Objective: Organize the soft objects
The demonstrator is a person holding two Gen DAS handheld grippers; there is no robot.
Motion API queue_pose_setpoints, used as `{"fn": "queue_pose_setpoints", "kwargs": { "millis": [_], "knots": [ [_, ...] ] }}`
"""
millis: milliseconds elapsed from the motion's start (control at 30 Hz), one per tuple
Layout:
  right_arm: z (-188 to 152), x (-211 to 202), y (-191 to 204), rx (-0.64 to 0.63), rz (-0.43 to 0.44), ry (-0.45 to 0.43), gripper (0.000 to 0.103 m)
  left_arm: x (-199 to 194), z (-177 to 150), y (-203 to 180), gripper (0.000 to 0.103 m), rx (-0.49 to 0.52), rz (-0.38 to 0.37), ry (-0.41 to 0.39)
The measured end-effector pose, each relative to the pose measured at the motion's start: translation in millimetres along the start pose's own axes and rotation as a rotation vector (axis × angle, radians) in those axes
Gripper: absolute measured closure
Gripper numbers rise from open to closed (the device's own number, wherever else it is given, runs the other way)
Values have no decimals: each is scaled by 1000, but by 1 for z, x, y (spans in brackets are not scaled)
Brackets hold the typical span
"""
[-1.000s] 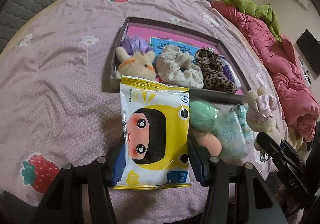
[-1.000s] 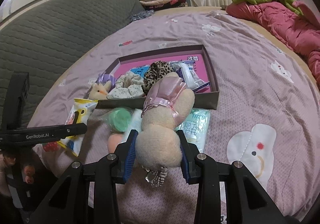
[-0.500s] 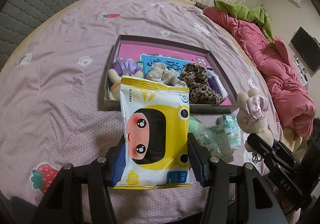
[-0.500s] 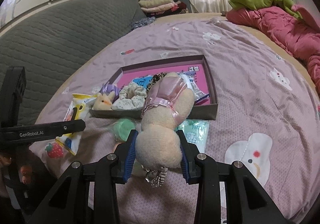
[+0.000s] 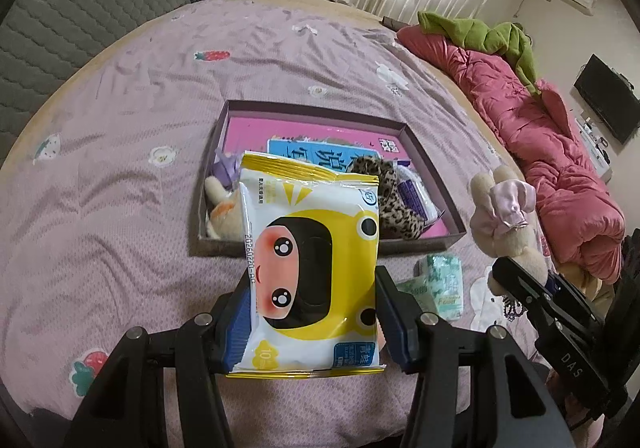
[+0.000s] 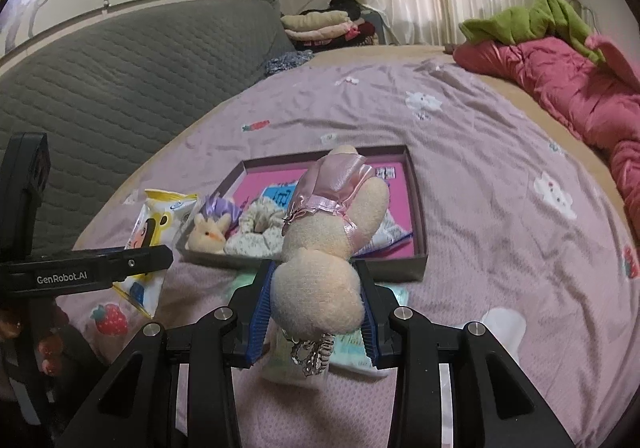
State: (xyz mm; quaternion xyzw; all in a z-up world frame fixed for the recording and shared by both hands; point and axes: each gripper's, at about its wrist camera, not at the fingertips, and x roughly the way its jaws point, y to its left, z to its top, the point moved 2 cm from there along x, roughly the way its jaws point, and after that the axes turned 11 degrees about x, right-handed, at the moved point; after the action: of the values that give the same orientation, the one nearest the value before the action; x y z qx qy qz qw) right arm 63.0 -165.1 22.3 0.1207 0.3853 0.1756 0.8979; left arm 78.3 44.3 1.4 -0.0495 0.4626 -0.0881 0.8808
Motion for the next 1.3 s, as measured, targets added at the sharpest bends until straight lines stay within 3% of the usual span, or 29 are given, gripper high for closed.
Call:
{"fn": "queue_pose_setpoints", "kwargs": {
  "millis": [800,1300],
  "knots": [
    [45,0,2,0,-6,-62,63,1,42,7,48,-23,-9,-58],
    [73,11,-5,10,-10,-96,63,2,99,42,47,-54,38,-126]
  ]
}}
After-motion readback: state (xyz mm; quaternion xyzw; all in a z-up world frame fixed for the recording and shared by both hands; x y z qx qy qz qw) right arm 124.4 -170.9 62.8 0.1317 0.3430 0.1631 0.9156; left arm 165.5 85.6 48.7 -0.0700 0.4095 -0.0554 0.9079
